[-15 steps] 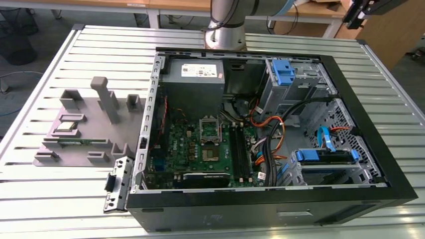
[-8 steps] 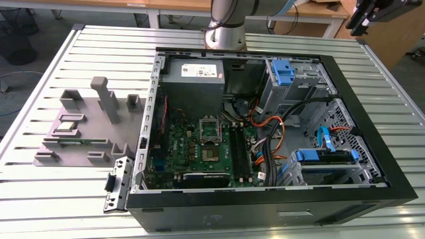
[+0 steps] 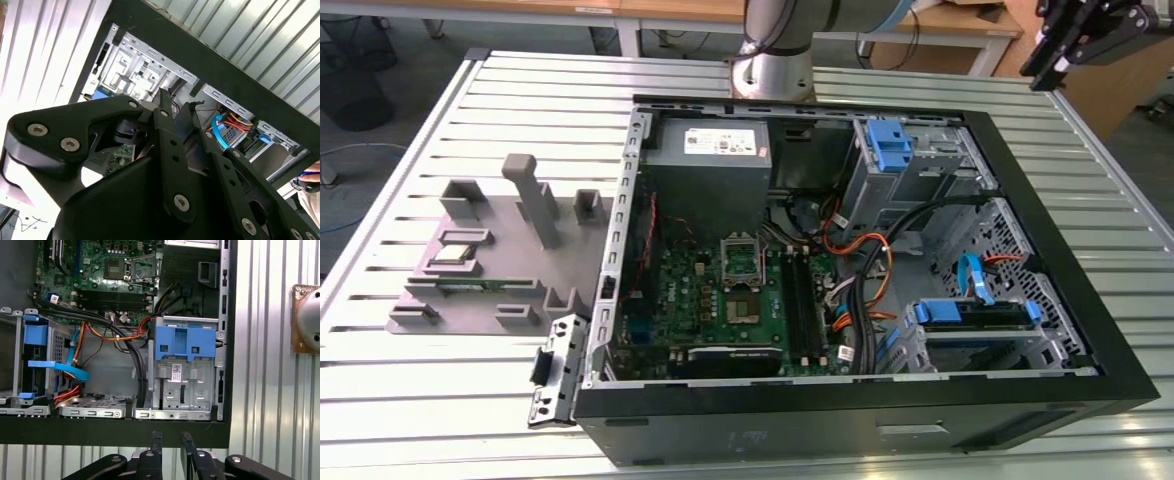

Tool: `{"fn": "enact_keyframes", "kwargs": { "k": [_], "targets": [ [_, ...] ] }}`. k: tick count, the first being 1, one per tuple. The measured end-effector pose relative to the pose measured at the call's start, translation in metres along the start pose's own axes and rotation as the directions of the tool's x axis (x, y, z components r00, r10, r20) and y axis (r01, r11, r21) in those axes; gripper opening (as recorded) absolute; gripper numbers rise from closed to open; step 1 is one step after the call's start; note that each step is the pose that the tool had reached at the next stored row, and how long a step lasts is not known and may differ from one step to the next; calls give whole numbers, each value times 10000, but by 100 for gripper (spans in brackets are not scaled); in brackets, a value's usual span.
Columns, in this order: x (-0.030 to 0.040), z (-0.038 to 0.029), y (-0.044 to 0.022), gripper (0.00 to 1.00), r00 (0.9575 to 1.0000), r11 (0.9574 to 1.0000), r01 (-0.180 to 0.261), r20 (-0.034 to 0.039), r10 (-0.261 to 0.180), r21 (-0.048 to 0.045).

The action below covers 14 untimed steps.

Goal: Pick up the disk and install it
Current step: 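Insert the second disk wire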

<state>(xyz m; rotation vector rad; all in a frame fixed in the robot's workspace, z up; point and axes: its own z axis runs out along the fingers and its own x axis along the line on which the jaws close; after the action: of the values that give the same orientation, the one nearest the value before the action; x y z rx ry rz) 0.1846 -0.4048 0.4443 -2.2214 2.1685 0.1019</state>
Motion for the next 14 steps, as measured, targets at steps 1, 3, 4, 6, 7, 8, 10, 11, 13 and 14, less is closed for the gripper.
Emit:
{"fn": "enact_keyframes", "kwargs": {
  "k": [1,3,4,6,7,8,10,11,13,14],
  "targets": [
    [30,5,1,29,10000,10000,0,1,0,0],
    [95,16,2,29,10000,10000,0,1,0,0],
    [128,21,2,29,10000,10000,0,-1,0,0],
    [193,37,4,29,10000,10000,0,1,0,0],
    [220,47,4,29,10000,10000,0,2,0,0],
    [237,52,4,29,10000,10000,1,1,-1,0],
    [248,58,4,29,10000,10000,1,3,-1,0],
    [248,58,4,29,10000,10000,1,1,-1,0],
    [249,57,5,29,10000,10000,0,0,0,0],
    [249,58,5,29,10000,10000,0,0,0,0]
  ]
}}
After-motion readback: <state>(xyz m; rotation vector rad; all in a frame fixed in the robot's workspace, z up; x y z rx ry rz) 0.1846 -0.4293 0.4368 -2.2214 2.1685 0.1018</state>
